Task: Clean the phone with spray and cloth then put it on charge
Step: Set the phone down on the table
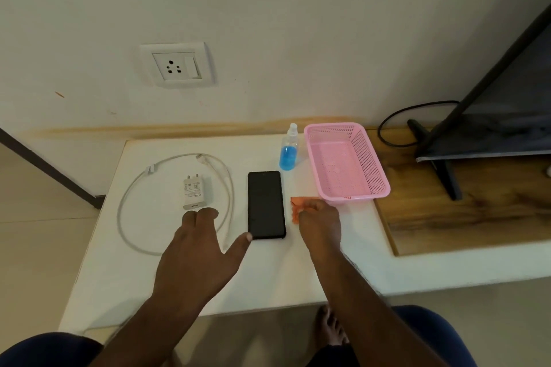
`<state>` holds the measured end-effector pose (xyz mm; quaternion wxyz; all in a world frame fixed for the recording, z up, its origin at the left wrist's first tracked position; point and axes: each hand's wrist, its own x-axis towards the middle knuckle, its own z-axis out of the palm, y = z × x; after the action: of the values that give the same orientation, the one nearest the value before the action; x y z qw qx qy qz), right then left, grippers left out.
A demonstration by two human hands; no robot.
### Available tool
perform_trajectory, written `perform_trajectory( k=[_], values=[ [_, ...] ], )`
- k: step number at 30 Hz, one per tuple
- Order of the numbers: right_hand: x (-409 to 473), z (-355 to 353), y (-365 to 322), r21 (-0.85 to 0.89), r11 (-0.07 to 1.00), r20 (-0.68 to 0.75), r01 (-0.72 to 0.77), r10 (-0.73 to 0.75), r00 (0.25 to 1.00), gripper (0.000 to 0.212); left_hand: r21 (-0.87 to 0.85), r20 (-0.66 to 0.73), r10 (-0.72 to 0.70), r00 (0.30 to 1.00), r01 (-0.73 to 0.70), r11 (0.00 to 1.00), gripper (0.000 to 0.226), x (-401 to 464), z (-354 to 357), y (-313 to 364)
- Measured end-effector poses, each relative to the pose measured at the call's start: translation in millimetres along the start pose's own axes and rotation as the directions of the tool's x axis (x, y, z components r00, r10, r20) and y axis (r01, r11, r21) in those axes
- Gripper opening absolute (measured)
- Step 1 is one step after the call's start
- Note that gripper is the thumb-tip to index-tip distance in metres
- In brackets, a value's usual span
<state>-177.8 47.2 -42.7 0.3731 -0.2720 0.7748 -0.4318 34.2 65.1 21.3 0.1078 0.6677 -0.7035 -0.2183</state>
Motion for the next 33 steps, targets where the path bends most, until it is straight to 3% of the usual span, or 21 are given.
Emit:
perform_trajectory(
  k=[2, 5, 8, 15, 18, 22, 25, 28, 30, 33],
  values=[
    [-2, 1, 3, -0.178, 0.984, -0.033, 0.024, -0.031, 0.999, 0.026, -0.019, 0.002, -0.002, 1.0, 0.002, 1.0, 0.069, 1, 0, -6],
    [-11, -4, 4, -0.577, 0.813, -0.006, 0.084, -0.107, 0.994, 0.039, -0.032, 0.007, 0.014, 1.0, -0.013, 0.999, 0.062, 4, 2, -15],
    [-13, -11, -3, -0.711, 0.682, 0.062, 0.171, -0.182, 0.981, 0.035, -0.032, 0.013, 0.012, 1.0, -0.011, 0.999, 0.06, 9, 3, -21],
    [-12, -25, -13, -0.764, 0.623, 0.165, 0.17, -0.066, 0.984, 0.029, -0.056, 0.011, 0.018, 1.0, -0.017, 0.998, 0.053, 24, -1, -34],
    [-13, -29, -19, -0.675, 0.72, 0.088, 0.162, -0.139, 0.986, 0.017, -0.076, 0.021, 0.004, 1.0, -0.002, 0.997, 0.051, 38, -7, -44],
    [-17, -31, -16, -0.653, 0.743, 0.127, 0.146, -0.082, 0.988, 0.024, -0.048, 0.067, -0.003, 0.998, 0.006, 0.999, 0.047, 60, -15, -53],
    [-22, -28, -29, -0.776, 0.603, 0.052, 0.183, -0.227, 0.973, 0.021, -0.044, 0.05, -0.01, 0.999, 0.013, 0.999, 0.043, 79, -21, -63],
    [-28, -14, -43, -0.743, 0.602, 0.039, 0.292, -0.397, 0.917, 0.02, -0.088, -0.015, -0.044, 0.999, 0.043, 0.995, 0.043, 91, -19, -71],
    [-32, 4, -49, -0.667, 0.607, 0.132, 0.432, -0.475, 0.87, 0.011, -0.094, -0.018, -0.062, 0.998, 0.06, 0.994, 0.048, 96, -16, -76],
    [-30, 42, -57, -0.63, 0.573, 0.292, 0.525, -0.451, 0.843, 0.008, -0.086, 0.023, -0.079, 0.997, 0.081, 0.993, 0.056, 107, -12, -80]
  ],
)
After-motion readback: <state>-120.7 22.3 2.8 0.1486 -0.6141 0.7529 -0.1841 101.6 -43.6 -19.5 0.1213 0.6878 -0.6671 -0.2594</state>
